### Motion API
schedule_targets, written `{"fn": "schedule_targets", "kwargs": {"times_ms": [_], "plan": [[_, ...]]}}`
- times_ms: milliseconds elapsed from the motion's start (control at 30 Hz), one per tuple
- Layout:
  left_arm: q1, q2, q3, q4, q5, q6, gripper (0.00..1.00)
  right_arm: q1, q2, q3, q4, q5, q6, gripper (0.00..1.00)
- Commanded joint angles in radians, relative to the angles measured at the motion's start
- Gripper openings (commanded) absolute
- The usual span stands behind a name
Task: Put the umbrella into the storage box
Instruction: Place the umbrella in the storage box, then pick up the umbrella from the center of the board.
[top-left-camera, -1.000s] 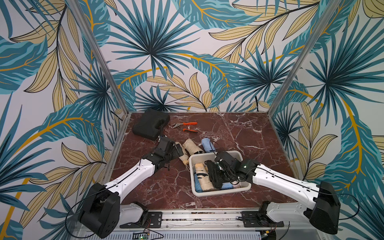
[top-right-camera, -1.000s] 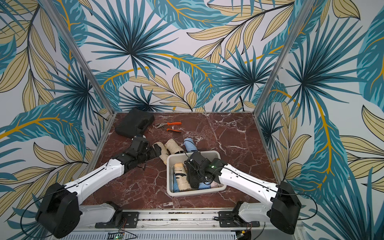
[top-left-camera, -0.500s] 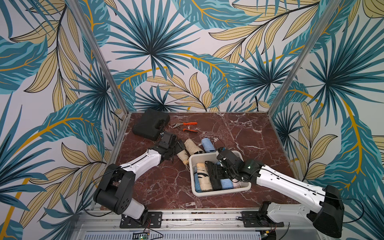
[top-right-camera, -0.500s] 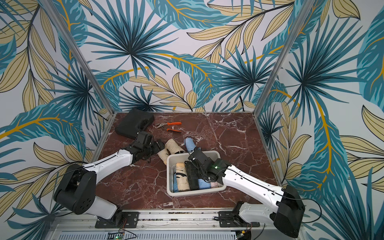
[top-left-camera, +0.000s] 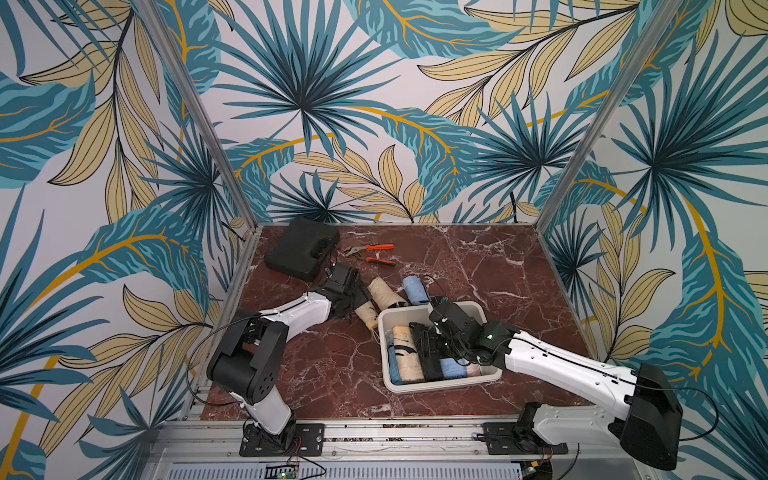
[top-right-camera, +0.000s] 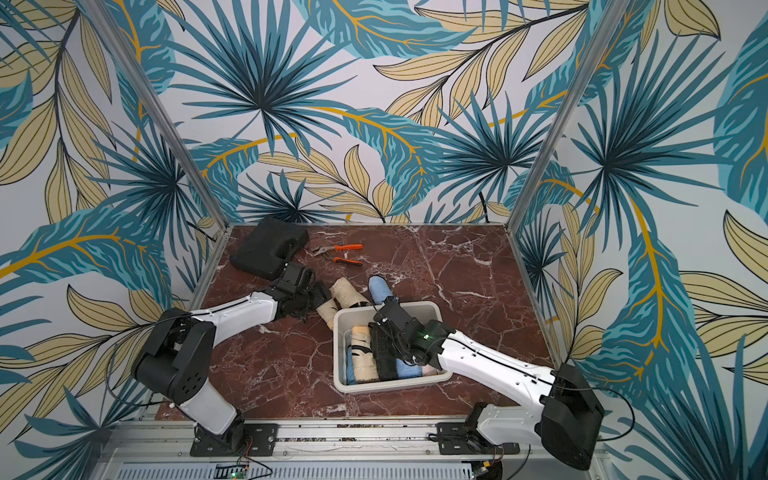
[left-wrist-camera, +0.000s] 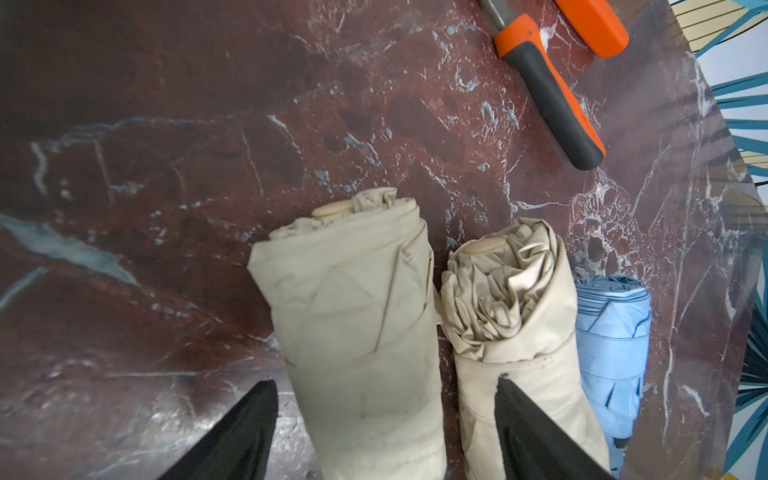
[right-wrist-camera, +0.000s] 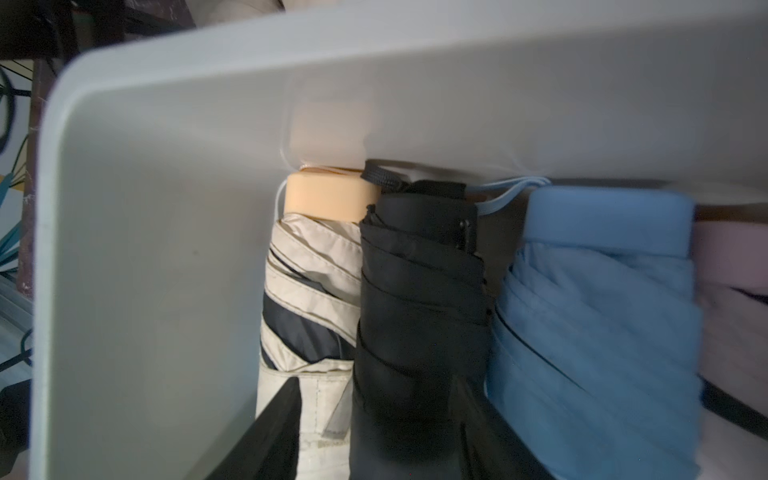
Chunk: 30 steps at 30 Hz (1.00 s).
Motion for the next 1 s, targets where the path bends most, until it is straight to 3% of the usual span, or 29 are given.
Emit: {"fn": "schedule_targets", "kwargs": {"times_ms": [0,200,433,633,767,967], "plan": [[0.009,0.027,0.025,0.042,-0.007,0.018,0.78,-0.002,-0.052,0.018,-0.035,0.067,-0.025,0.61],[0.017,0.066,0.016,0.083,0.01,0.018,0.69,-0.003,-0.093,0.032,-0.06,0.103,-0.028,0.61],[0.03,0.081,-0.032,0.167,0.026,0.017,0.43,-0.003,-0.127,0.053,-0.082,0.12,-0.024,0.61],[0.048,0.029,-0.099,0.25,0.029,0.035,0.29,-0.004,-0.118,0.102,-0.102,0.116,-0.036,0.61],[0.076,-0.01,-0.117,0.246,0.044,0.071,0.12,-0.005,-0.115,0.133,-0.106,0.118,-0.04,0.61],[0.097,-0.16,-0.189,0.32,0.102,0.191,0.04,-0.004,-0.113,0.167,-0.1,0.122,-0.103,0.62]]}}
